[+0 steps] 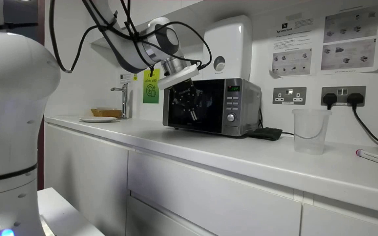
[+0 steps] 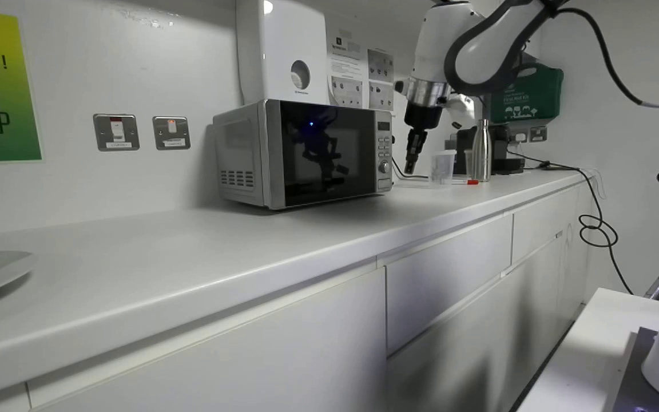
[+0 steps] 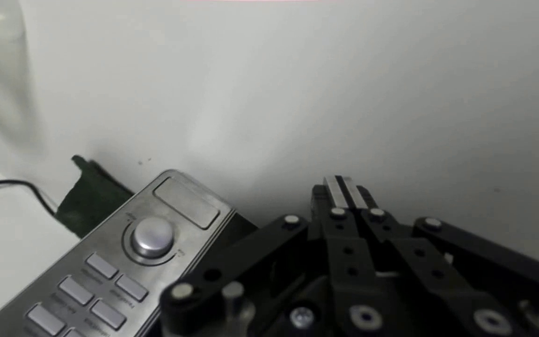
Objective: Press the button on the microwave
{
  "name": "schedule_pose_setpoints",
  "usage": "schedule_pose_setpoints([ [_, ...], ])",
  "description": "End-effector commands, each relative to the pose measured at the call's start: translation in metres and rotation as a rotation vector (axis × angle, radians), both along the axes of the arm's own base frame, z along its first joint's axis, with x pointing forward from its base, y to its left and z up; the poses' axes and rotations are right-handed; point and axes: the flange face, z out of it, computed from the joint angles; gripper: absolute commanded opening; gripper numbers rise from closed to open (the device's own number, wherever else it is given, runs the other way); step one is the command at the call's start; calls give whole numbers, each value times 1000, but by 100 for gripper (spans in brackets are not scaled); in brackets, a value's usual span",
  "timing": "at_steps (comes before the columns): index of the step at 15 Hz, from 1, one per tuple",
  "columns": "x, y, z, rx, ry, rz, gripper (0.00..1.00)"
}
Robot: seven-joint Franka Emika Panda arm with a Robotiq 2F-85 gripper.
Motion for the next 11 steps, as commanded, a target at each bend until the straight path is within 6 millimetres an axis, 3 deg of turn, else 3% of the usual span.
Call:
schedule_pose_setpoints([
  [1,-6,5,17,-23,146,-86,27],
  [3,-8,7,23,-95,227,-168,42],
  [4,-10,8,11,-54,180,-109,24],
  [6,-10,10,17,-87,211,-140,40],
  [11,-10,9,18,-92,215,-147,42],
])
